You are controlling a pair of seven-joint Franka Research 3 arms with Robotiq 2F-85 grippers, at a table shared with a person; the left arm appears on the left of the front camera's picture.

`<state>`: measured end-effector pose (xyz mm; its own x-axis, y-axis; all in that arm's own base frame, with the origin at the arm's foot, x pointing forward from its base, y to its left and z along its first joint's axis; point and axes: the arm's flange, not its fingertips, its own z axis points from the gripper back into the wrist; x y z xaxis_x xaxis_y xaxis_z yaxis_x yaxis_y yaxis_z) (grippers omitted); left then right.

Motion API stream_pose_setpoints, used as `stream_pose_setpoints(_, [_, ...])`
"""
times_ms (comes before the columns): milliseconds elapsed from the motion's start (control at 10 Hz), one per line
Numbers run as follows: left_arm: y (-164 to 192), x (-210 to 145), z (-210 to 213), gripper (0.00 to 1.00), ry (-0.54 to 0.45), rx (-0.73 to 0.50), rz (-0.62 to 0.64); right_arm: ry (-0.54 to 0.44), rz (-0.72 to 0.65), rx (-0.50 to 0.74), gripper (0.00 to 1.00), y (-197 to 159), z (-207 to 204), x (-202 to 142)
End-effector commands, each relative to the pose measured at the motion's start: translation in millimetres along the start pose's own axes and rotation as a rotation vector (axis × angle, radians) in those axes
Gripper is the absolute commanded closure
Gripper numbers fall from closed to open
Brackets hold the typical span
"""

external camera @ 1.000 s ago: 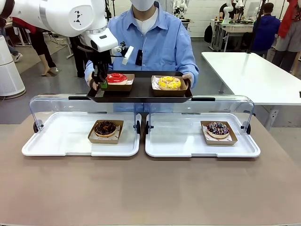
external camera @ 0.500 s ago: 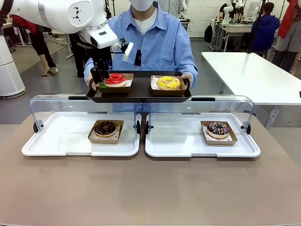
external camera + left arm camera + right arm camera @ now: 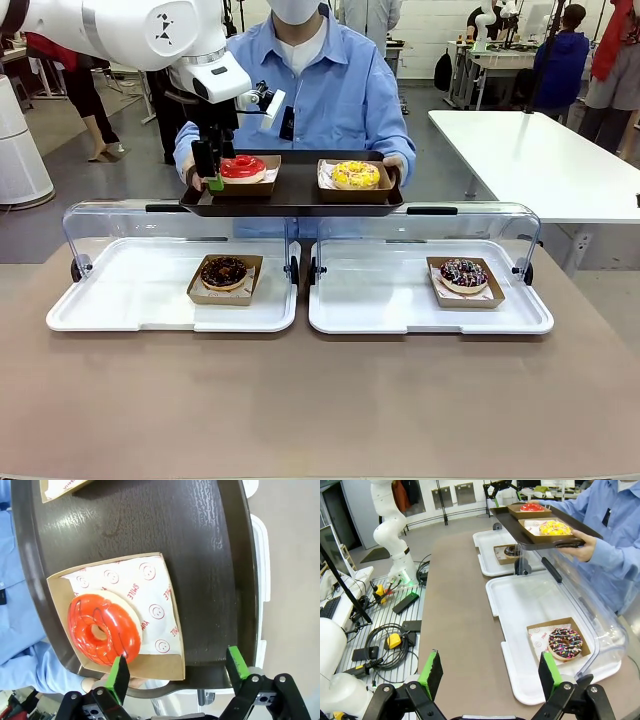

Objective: Provide the desired donut to the person.
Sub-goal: Place the picked Paper togo box onto the Handle tray extended by the person.

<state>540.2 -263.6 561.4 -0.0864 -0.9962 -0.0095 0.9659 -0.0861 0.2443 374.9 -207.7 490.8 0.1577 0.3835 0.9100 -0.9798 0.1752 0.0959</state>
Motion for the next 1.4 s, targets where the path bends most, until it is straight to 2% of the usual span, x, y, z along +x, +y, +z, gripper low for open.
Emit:
stream_pose_setpoints(0, [0, -4, 3, 0.00, -0.024, -0.037, -0.010, 0.012, 0.000, -0.003, 0.00, 1, -1, -1])
stream_pose_setpoints(200, [-11, -8, 11, 0.00, -0.031, -0.101, 0.011, 0.012, 0.000, -0.003, 0.00, 1, -1, -1])
stream_pose_setpoints(400, [-58, -36, 38, 0.00, -0.051, -0.166, -0.049, 0.012, 0.000, -0.003, 0.00, 1, -1, -1])
stream_pose_setpoints(500, [-89, -60, 54, 0.00, -0.061, -0.153, -0.083, 0.012, 0.000, -0.003, 0.00, 1, -1, -1])
stream_pose_setpoints(800, [-164, -143, 93, 0.00, -0.126, -0.072, -0.056, 0.012, 0.000, -0.003, 0.00, 1, -1, -1])
stream_pose_setpoints(1000, [-180, -182, 102, 0.00, -0.171, -0.042, -0.013, 0.012, 0.000, -0.003, 0.00, 1, -1, -1])
stream_pose_setpoints(1300, [-172, -217, 92, 0.00, -0.198, -0.072, 0.032, 0.012, 0.000, -0.003, 0.00, 1, -1, -1])
